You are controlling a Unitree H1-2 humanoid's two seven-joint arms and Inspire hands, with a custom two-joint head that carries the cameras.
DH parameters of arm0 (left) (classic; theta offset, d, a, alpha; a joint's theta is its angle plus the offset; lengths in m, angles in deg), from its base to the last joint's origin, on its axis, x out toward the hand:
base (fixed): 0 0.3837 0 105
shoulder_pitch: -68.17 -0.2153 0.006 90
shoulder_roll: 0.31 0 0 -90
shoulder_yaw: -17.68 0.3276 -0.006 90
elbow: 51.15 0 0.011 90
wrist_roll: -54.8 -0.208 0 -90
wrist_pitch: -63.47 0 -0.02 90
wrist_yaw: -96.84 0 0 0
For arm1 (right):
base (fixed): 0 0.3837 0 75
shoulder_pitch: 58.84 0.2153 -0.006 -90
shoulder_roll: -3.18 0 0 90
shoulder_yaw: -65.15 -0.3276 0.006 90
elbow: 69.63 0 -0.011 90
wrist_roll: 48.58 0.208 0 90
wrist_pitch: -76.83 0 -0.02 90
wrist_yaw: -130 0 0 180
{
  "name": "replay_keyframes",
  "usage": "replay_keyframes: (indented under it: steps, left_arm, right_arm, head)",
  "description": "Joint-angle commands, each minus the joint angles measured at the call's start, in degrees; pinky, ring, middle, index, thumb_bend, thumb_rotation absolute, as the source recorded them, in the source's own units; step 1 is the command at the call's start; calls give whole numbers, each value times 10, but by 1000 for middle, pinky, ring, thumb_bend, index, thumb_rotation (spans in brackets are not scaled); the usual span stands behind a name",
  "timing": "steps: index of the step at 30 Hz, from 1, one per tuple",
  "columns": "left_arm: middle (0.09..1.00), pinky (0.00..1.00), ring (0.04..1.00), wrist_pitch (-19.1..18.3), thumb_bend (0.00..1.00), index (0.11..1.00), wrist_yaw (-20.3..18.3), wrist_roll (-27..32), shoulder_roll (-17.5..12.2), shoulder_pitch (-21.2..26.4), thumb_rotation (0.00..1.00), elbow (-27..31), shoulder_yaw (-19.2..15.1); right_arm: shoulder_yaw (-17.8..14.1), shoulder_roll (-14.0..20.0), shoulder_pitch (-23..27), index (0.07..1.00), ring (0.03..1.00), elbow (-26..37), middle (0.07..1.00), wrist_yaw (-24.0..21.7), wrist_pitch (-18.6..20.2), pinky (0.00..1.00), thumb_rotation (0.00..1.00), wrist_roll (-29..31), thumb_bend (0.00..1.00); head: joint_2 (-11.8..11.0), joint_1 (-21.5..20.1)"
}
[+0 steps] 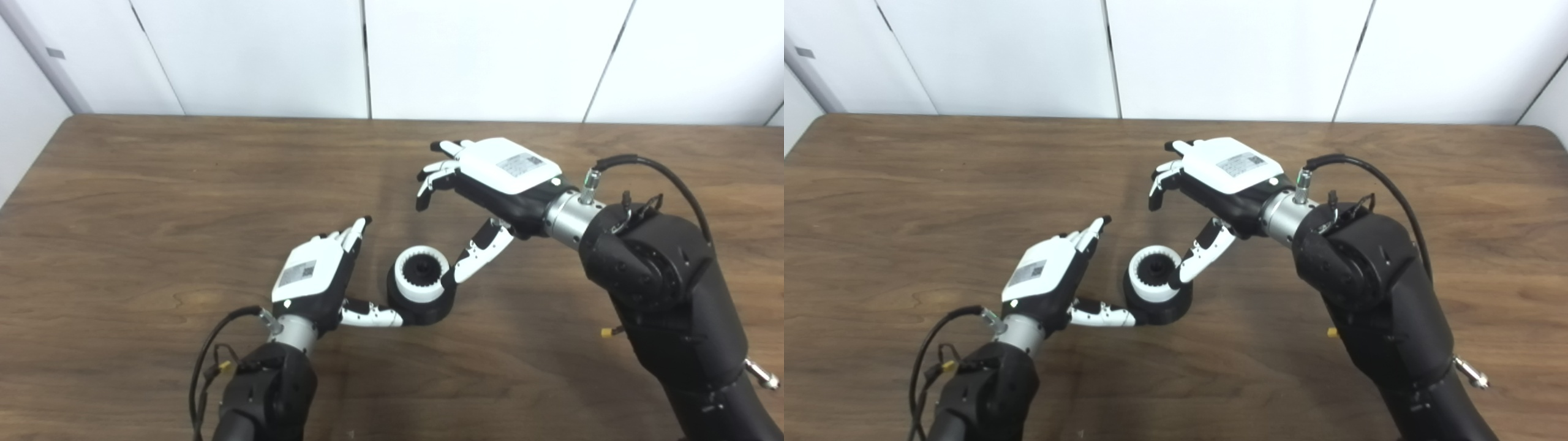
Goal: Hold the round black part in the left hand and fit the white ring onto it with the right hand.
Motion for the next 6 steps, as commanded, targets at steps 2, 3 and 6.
replay_keyframes:
  steps: [2,3,6]
  left_arm:
    - [965,1000,966,-6,1000,1000,-31,7,-7,21,507,39,-6]
    - [968,1000,970,-10,1000,1000,-44,9,-8,22,504,46,-9]
    - [979,1000,982,-29,1000,1000,-92,20,-15,27,495,75,-21]
  right_arm:
    - [-10,5,25,702,1000,7,871,14,3,1000,440,5,1000]
    - [-11,5,25,702,1000,6,871,14,4,1000,440,5,1000]
    - [-12,6,27,702,1000,5,871,14,7,1000,440,7,1000]
  head:
    - [1,0]
    - [0,1]
    - [-1,2]
